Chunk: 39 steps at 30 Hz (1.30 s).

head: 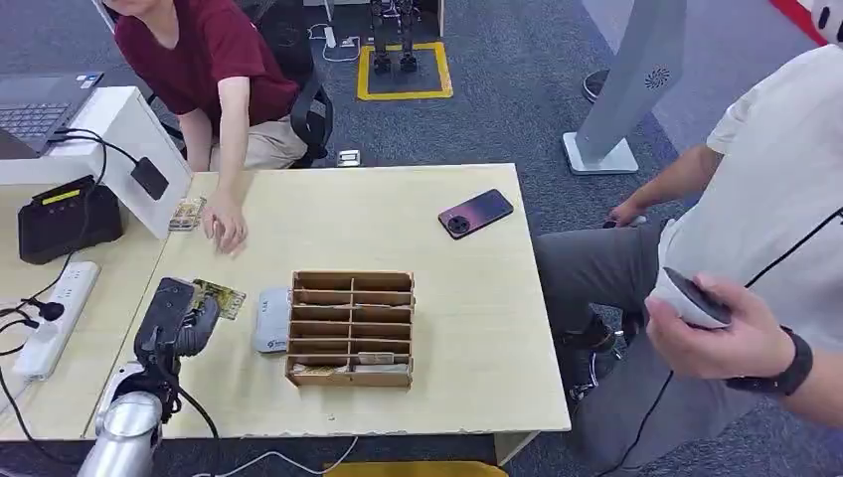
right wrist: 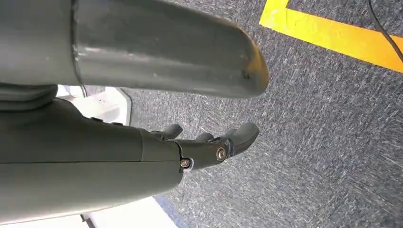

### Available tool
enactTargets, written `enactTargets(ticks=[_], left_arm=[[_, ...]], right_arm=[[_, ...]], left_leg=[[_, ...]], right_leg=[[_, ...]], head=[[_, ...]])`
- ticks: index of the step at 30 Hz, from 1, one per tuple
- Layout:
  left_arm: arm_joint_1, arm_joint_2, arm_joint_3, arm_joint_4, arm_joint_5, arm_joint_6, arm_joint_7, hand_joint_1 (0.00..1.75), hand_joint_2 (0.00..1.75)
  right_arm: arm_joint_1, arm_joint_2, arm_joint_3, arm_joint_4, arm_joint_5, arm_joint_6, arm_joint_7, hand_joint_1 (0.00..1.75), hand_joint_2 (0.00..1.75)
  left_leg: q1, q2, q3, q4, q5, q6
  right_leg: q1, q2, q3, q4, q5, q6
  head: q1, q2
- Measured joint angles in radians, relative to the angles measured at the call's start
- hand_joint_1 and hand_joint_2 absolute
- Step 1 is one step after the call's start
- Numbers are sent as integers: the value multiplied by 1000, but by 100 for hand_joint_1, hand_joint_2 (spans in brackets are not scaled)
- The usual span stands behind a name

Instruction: Pass the card to the sensor for recognition and then transmit it.

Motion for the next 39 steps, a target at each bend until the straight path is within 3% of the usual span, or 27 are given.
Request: enactTargets(ticks=[4,10,12,15,18,21,27,34,39], left_arm=[[-6,-10,19,-88,228,22,-112,175,175],[-86,2,23,-187,233,110,-118,175,175],[-113,13,23,-191,142,168,-136,175,175],[-140,27,6,-191,-115,312,-171,175,175],[-165,53,-29,-175,-446,480,-168,175,175],[-186,84,-50,-141,-629,568,-158,175,175],[-217,123,-77,-78,-671,581,-150,175,175],[-231,138,-90,-50,-681,585,-150,175,175],[-249,153,-101,-19,-750,612,-130,175,175]], right_arm=[[0,2,-8,0,14,-5,-9,0,0],[-1,4,-10,0,21,-5,-11,0,0],[-1,5,-10,0,31,-1,-8,0,0],[-1,6,-10,0,42,10,-8,0,0],[-10,6,-10,0,60,24,-9,0,0],[-22,6,-7,0,71,32,-9,0,0],[-34,6,-7,0,71,35,-8,0,0],[-36,6,-7,0,71,35,-8,0,0],[-36,6,-7,0,75,35,-1,0,0]], left_leg=[[0,0,0,0,0,0],[0,0,0,0,1,-1],[0,0,0,0,1,-1],[0,0,0,0,1,-1],[0,0,0,0,1,-1],[0,1,1,0,1,-1],[0,1,1,0,1,0],[0,1,0,0,1,0],[0,1,0,0,1,0]], right_leg=[[0,0,0,0,0,0],[0,0,0,0,1,0],[0,0,0,1,1,-1],[0,0,0,1,1,-1],[0,0,0,1,1,-1],[0,1,0,1,1,-1],[0,2,-1,1,1,-1],[0,2,-1,1,1,-1],[0,1,-1,1,1,-1]], head=[[0,0],[0,0],[0,0],[0,0],[0,0],[0,0],[0,0],[0,0],[0,0]])
